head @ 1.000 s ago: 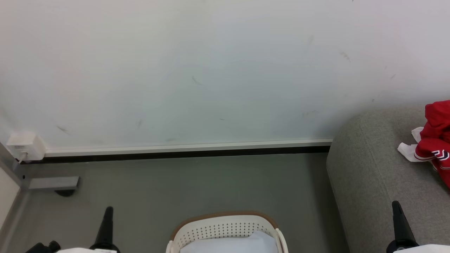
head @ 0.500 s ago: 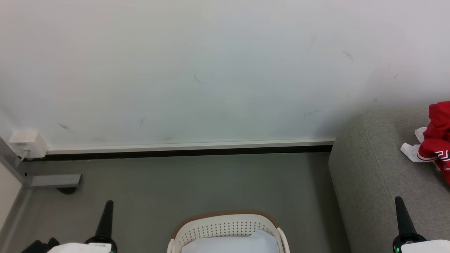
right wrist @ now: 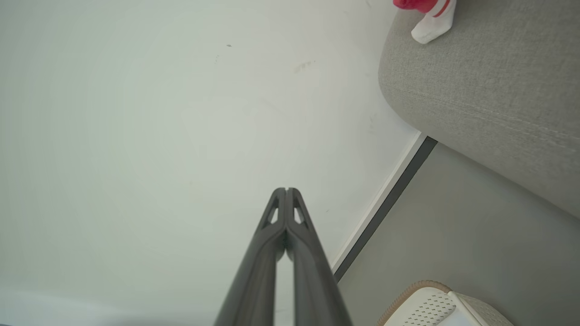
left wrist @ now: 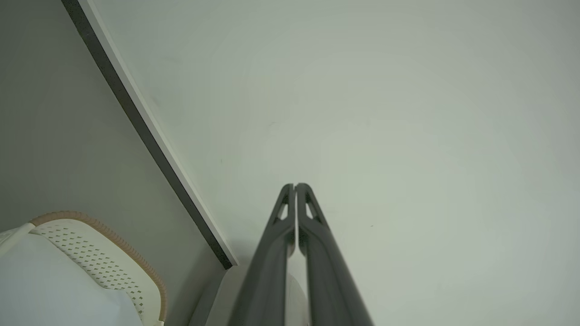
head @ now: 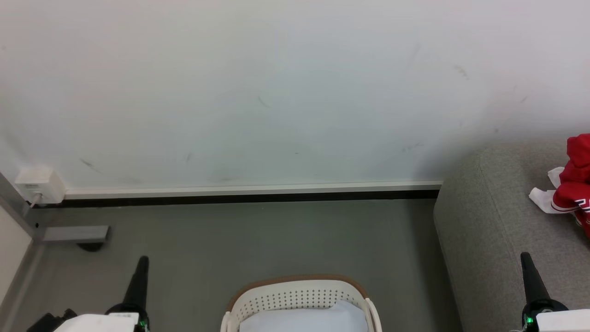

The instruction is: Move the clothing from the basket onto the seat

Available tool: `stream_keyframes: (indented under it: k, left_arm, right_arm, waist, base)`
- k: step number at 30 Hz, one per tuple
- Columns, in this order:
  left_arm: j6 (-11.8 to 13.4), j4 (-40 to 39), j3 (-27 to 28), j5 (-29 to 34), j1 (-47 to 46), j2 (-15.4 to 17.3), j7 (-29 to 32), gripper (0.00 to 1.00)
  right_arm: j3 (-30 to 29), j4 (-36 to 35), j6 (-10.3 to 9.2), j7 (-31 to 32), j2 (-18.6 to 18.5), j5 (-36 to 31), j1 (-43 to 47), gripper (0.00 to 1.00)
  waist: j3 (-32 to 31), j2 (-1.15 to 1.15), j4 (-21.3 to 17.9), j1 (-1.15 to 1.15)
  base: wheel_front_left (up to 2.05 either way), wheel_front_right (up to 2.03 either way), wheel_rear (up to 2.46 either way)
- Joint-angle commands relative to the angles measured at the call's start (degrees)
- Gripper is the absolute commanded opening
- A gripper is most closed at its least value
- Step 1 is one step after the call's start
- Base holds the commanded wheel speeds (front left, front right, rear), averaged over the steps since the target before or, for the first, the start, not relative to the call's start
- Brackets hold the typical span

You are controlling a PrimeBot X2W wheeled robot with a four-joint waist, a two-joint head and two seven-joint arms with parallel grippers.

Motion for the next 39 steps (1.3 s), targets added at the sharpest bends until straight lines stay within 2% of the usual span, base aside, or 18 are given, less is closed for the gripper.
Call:
stream_keyframes:
  k: [1, 30, 39]
  left_arm:
    - [0.0, -0.6, 0.4, -2.2, -1.2, 0.1, 0.5, 0.0]
    - [0.3, -1.5, 1.2, -13.5, -2.5, -0.2, 3.6, 0.0]
    - [0.3, -1.6, 1.3, -15.4, -2.7, -0.3, 4.1, 0.0]
  right_arm:
    - [-0.1, -0.5, -0.12, 0.3, -0.6, 2.2, -1.0, 0.0]
    - [0.4, -0.4, -0.14, 2.1, -1.9, 15.8, -2.6, 0.0]
    - [0.7, -0.5, -0.14, 2.1, -2.2, 17.8, -2.6, 0.0]
  waist:
    - [0.0, 0.0, 0.1, 0.0]
    - [0.6, 0.0, 1.0, 0.0]
    - [0.7, 0.0, 1.2, 0.0]
  base:
    - [0.0, 0.0, 0.0]
    - [0.0, 0.0, 0.0]
    - [0.0, 0.0, 0.0]
